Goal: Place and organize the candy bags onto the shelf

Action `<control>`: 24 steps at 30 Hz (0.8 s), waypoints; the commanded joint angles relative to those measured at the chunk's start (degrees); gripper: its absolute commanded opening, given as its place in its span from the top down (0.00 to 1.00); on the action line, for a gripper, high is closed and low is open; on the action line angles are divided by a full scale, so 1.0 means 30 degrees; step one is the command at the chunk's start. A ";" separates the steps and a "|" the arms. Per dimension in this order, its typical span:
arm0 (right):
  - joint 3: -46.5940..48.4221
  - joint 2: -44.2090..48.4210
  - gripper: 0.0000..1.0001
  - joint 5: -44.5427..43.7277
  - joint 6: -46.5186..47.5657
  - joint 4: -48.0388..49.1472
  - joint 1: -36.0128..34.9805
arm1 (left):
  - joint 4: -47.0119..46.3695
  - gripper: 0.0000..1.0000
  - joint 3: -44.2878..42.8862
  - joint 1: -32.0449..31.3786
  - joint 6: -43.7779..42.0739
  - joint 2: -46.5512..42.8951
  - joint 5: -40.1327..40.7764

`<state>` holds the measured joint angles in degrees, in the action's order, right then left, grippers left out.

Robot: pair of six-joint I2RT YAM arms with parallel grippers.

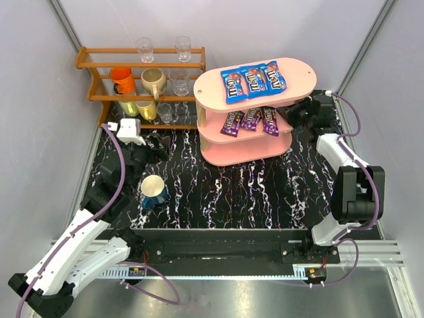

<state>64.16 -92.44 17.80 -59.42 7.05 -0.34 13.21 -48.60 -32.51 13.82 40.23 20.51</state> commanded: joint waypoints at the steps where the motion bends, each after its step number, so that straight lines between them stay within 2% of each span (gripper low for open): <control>1: 0.0703 -0.0855 1.00 -0.0602 -0.0467 0.0521 -0.0971 | -0.0976 0.19 -0.0060 0.0115 -0.0214 -0.0167 0.0604; 6: -0.0494 0.0080 1.00 -0.1654 -0.0585 0.1253 -0.1000 | -0.0918 0.18 -0.0060 0.0114 -0.0272 -0.0255 0.0692; 12: -0.2634 0.2654 1.00 -0.3267 -0.0351 0.2920 -0.1000 | -0.0859 0.18 -0.0031 0.0115 -0.0155 -0.0430 0.0663; 16: -0.4011 0.4151 1.00 -0.3852 0.0321 0.4619 -0.0971 | -0.0713 0.18 -0.0119 0.0115 -0.0009 -0.0548 0.0545; 22: -0.5594 0.7197 1.00 -0.4703 0.2281 0.4887 -0.0942 | -0.0420 0.18 -0.0382 0.0115 0.0167 -0.0928 0.0399; 24: -0.5946 0.8366 0.81 -0.4675 0.2608 0.4537 -0.0942 | -0.0332 0.19 -0.0353 0.0115 0.0284 -0.1074 0.0253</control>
<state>47.40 -74.00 6.24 -56.25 17.39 -3.05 13.72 -48.60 -32.51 13.93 38.44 21.47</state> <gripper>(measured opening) 0.079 0.810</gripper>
